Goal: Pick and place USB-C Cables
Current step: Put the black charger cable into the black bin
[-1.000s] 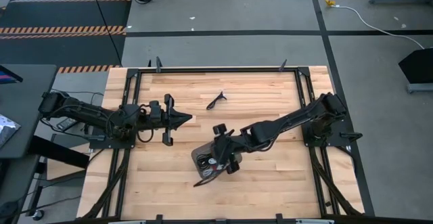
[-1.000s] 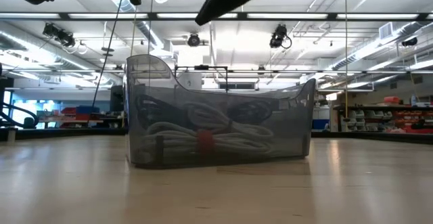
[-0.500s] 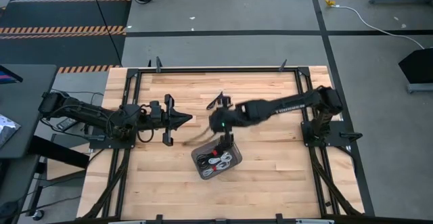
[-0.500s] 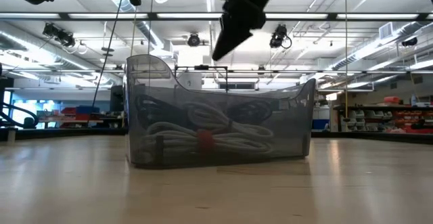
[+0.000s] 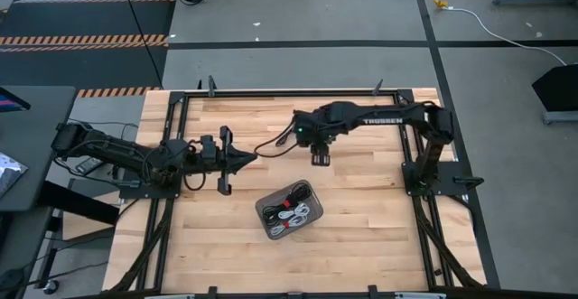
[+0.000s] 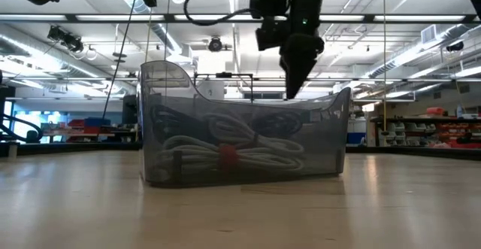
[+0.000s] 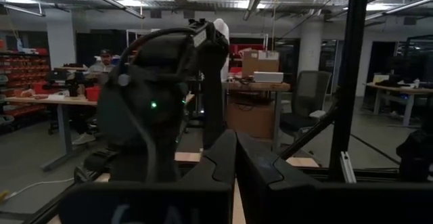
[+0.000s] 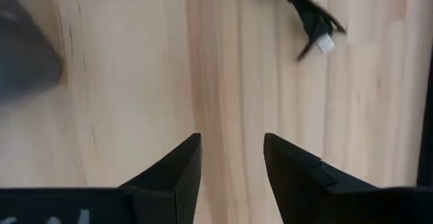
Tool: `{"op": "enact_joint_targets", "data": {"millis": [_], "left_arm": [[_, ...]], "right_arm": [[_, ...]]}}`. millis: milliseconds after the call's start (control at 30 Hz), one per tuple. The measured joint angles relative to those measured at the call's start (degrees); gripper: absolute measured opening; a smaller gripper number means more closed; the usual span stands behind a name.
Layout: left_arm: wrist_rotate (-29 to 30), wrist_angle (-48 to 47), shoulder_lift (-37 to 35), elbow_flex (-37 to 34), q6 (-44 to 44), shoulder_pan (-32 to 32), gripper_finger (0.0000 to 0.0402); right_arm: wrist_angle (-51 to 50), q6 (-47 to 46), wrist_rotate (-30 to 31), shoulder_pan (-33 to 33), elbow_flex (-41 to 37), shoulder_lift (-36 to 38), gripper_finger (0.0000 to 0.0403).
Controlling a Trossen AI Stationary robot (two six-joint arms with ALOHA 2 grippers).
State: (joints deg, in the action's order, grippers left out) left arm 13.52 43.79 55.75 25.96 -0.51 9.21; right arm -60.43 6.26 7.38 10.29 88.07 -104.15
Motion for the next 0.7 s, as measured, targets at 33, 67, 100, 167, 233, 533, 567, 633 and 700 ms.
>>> {"op": "enact_joint_targets", "data": {"millis": [33,67,100,167,233,533,567,633,700], "left_arm": [[0.0,-0.1,0.0,0.0,0.0,0.0,0.0011],[0.0,-0.2,0.0,0.0,0.0,0.0,0.0011],[0.0,-0.3,0.0,0.0,0.0,0.0,0.0011],[0.0,-0.4,0.0,0.0,0.0,0.0,0.0011],[0.0,-0.4,0.0,0.0,0.1,0.0,0.0011],[0.0,-0.6,0.0,0.0,1.3,0.0,0.0011],[0.0,-0.6,0.0,0.0,1.3,0.0,0.0011],[0.0,-0.6,0.0,0.0,1.4,0.0,0.0011],[0.5,-0.7,0.0,0.0,1.4,0.0,0.0011]], "right_arm": [[-1.0,-0.3,0.0,0.2,0.0,0.7,0.0166],[-2.1,-0.3,0.0,0.1,0.0,1.5,0.0166],[-2.8,-0.3,0.0,0.0,0.0,2.6,0.0166],[-2.8,-0.3,-0.3,-0.4,-0.1,5.1,0.0166],[-1.9,-0.3,-0.4,-0.4,-1.2,8.5,0.0166],[14.6,-6.0,-4.8,-0.2,-17.4,29.5,0.0166],[17.0,-6.9,-4.8,-0.4,-20.2,31.7,0.0166],[21.8,-9.0,-4.7,-0.5,-26.3,35.9,0.0166],[26.8,-11.8,-4.7,-0.5,-32.2,39.5,0.0166]]}}
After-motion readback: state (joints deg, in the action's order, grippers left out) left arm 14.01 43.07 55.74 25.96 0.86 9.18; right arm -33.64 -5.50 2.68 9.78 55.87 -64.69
